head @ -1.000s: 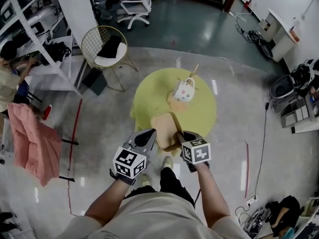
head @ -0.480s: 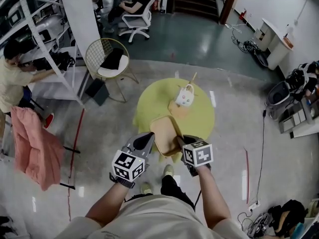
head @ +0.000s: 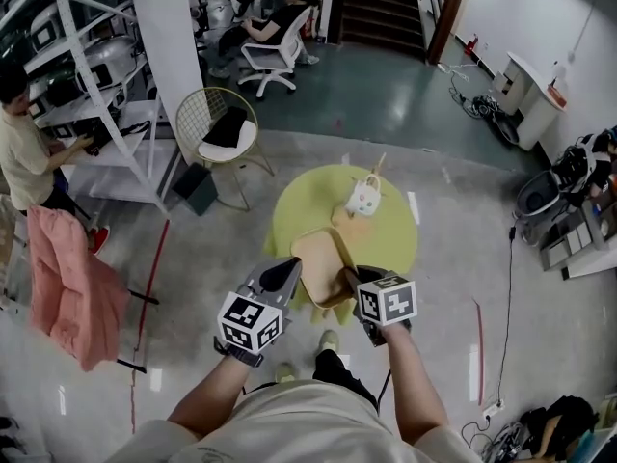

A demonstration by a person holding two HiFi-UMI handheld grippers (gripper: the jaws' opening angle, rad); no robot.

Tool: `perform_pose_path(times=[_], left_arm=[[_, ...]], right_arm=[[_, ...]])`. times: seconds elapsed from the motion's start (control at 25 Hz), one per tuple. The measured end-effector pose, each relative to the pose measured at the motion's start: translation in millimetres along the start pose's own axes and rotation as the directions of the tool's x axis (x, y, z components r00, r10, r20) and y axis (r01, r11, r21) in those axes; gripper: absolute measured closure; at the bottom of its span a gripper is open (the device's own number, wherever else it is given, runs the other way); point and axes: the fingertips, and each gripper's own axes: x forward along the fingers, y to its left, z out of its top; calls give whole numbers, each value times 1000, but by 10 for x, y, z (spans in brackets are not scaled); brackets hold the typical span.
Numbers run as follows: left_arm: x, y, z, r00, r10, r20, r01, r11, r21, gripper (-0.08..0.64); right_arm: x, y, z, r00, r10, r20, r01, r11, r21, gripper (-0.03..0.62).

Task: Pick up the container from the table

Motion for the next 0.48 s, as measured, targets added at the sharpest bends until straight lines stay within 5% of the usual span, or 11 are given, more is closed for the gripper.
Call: perform_pose_path(times=[0.48], left_arm=[[-68,8,99,1000,-5,22,5,1000,9,554]], right_arm=[[-26,116,41,1000,1,5,-1,1000,-16,572]])
